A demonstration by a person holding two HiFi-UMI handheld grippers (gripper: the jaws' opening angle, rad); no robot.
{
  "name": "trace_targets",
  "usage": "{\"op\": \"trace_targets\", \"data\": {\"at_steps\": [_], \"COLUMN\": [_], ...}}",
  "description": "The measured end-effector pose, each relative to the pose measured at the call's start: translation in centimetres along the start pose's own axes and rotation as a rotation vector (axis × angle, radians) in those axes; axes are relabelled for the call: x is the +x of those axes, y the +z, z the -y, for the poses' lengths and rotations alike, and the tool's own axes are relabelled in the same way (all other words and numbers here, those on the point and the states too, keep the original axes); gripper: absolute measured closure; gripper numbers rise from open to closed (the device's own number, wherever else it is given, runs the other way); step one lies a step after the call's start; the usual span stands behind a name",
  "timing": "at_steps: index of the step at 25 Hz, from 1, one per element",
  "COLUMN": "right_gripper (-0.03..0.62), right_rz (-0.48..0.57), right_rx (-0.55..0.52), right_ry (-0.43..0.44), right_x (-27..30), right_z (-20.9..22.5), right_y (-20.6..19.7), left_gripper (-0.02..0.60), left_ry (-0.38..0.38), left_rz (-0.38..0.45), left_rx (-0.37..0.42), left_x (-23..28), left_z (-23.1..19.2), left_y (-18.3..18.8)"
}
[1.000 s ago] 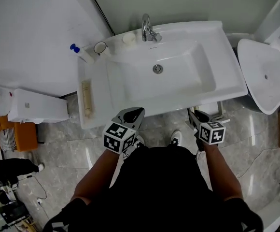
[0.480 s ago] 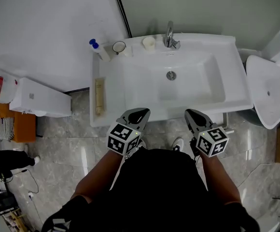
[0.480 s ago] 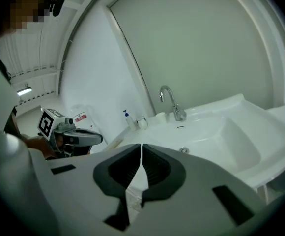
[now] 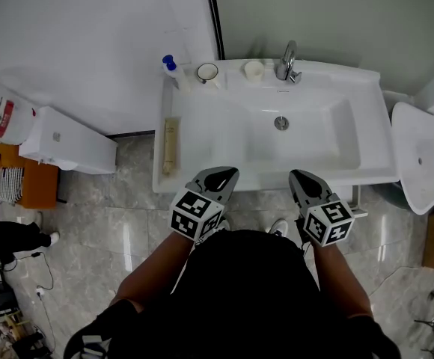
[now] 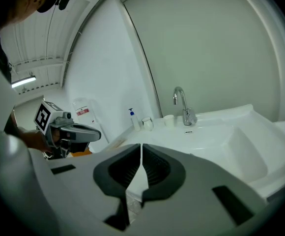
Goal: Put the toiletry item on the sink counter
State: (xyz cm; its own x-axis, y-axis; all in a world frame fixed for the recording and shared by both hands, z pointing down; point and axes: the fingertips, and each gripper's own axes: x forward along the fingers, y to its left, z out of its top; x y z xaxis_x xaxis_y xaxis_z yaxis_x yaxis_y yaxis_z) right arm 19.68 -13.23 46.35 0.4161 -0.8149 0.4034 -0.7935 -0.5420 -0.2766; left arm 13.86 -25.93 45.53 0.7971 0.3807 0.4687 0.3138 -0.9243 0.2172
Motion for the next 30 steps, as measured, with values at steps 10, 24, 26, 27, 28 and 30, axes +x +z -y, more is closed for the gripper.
{"op": "trace_targets", "data": {"at_steps": [10,24,26,27,28,30], "right_gripper": [0.582,0.58,0.58,0.58,0.58,0.572], "right_rz": [-0.052,-0.226,-0.269,-0.293,-0.315,-0.358], "right_rx": [-0.063,-0.187,-0.207,-0.217,-0.229,-0.253], "right_ry": [0.104,0.319,0.35,0.364,0.374,0.392], "right_x": [5.0,16.2,18.1,19.1,20.1,22.0], "right_z": [-5.6,-17.3,-18.8,-19.6,-20.3,-21.6], "right_y": [0.1,-3.4,-4.4,-5.0,-5.6,-6.8], "left_gripper": [0.581,0.581,0.581,0.581,0.581,0.581], "left_ry": [0.068,0.296,0.331,0.349,0.365,0.391], "left_rz": [0.027,-0.001,-0.013,-0.016,-0.017,-0.014], "left_rx": [-0.039,-0.122,-0.145,-0.158,-0.172,-0.196], "left_x": [-3.7,-11.9,-13.0,-13.6,-14.1,-15.2], "left_z": [-4.3,-14.5,-15.9,-16.6,-17.1,-18.0], "left_y": [-1.5,-8.1,-9.5,-10.1,-10.6,-11.4]}}
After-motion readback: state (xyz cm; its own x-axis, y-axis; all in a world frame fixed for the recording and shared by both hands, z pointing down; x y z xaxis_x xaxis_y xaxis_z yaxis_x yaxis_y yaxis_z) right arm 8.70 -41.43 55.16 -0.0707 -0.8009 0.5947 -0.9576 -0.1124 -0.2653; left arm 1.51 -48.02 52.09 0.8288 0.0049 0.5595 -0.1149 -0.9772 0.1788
